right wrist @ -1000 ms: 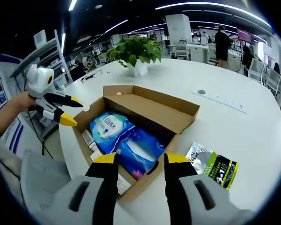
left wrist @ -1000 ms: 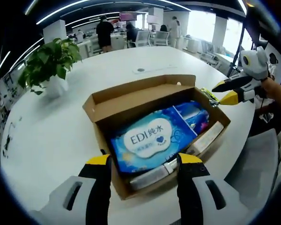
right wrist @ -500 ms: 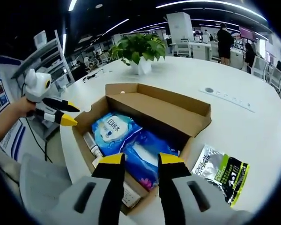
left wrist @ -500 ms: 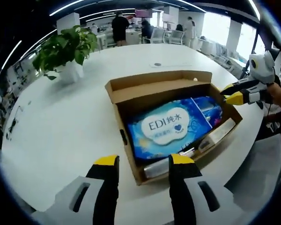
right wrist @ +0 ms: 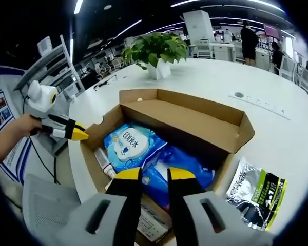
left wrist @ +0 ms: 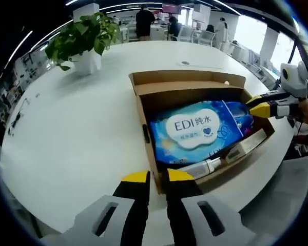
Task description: Operate the shoe box by opening the lid, removing the specified soft item, and placing it in the target area until the item is outside and the box remains undamaged.
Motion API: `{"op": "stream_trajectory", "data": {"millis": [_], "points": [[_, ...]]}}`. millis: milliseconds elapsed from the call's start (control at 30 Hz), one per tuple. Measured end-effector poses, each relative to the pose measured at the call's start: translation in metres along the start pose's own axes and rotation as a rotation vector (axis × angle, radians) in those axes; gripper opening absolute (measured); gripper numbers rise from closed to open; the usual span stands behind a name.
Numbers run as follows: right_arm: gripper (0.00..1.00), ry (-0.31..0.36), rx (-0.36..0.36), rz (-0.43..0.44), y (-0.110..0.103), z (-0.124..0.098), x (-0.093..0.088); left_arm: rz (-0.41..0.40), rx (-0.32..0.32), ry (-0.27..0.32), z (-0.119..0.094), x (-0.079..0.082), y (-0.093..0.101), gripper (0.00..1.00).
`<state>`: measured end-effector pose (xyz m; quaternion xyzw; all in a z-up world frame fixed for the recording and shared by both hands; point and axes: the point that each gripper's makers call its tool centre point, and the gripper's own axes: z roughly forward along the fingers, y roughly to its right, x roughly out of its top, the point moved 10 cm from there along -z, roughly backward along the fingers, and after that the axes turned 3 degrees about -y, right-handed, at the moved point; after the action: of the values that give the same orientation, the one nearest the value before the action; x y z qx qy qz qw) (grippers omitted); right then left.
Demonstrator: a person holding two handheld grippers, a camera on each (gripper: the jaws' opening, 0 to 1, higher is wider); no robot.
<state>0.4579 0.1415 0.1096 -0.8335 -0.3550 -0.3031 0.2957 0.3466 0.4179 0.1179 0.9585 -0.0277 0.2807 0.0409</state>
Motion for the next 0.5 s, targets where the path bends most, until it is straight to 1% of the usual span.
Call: {"op": "stream_trajectory", "data": {"millis": [100, 500], "points": [[0.15, 0.0, 0.006, 0.005, -0.001, 0.006, 0.0, -0.034, -0.006, 0.003, 0.001, -0.001, -0.001, 0.05], [0.14, -0.028, 0.035, 0.021, -0.01, 0.03, 0.0, -0.071, -0.014, 0.004, 0.003, -0.004, 0.001, 0.04]]}}
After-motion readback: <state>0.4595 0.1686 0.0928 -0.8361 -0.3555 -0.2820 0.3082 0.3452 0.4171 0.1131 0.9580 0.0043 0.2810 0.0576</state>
